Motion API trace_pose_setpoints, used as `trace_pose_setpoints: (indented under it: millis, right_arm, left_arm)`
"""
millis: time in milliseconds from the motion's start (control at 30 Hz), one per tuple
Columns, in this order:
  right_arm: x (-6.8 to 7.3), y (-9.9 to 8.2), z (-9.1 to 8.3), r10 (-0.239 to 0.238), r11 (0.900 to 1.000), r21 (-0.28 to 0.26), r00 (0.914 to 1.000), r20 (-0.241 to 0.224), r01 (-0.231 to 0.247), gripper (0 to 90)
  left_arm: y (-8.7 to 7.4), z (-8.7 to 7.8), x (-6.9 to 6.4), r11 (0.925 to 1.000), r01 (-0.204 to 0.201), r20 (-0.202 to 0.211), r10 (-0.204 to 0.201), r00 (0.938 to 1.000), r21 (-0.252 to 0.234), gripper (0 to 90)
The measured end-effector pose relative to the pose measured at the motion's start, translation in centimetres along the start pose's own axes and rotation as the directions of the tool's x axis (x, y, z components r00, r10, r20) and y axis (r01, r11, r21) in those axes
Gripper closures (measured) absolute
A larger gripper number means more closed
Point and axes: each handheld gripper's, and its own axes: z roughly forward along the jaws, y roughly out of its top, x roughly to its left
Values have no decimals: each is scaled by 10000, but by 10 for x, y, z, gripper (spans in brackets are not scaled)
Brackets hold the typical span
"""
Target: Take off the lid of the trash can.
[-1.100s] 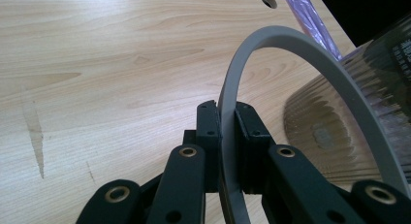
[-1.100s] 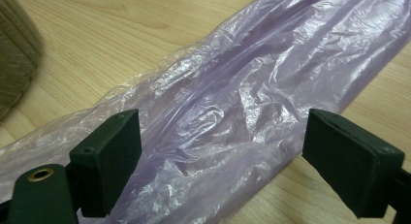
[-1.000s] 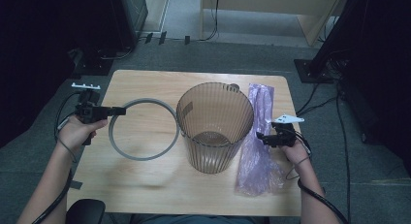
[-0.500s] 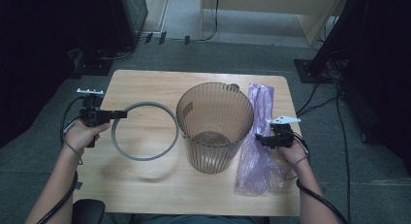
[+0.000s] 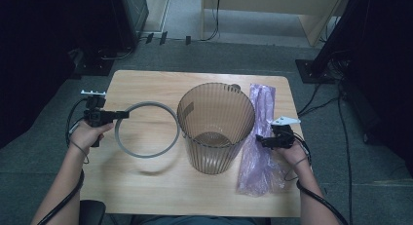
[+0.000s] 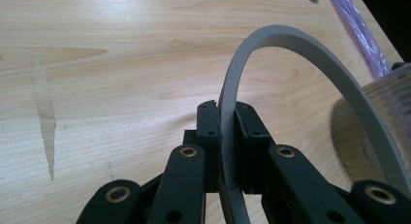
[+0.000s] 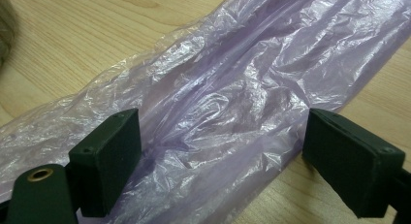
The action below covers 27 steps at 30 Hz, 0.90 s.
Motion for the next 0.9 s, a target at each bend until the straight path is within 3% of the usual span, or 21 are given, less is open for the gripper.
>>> trace_pose_setpoints:
  millis: [233, 433, 700, 900]
  right_arm:
    - [0, 0, 0, -13, 10000, -4, 10000, -17, 13, 136]
    - [0, 1, 1, -40, 10000, -1, 10000, -52, 40, 136]
    - [0, 1, 1, -82, 10000, -19, 9999, -86, 82, 136]
    - [0, 1, 2, -53, 10000, 8, 9999, -132, 53, 136]
  left_arm:
    - [4, 8, 2, 10000, 50, -170, -51, 9998, -25, 826]
    - [4, 18, 4, 9997, 171, -73, -172, 9998, -185, 825]
    - [3, 32, 10, 9994, 351, -333, -353, 9988, -71, 829]
    - [-1, 40, 12, 9993, 381, -290, -381, 9989, -8, 828]
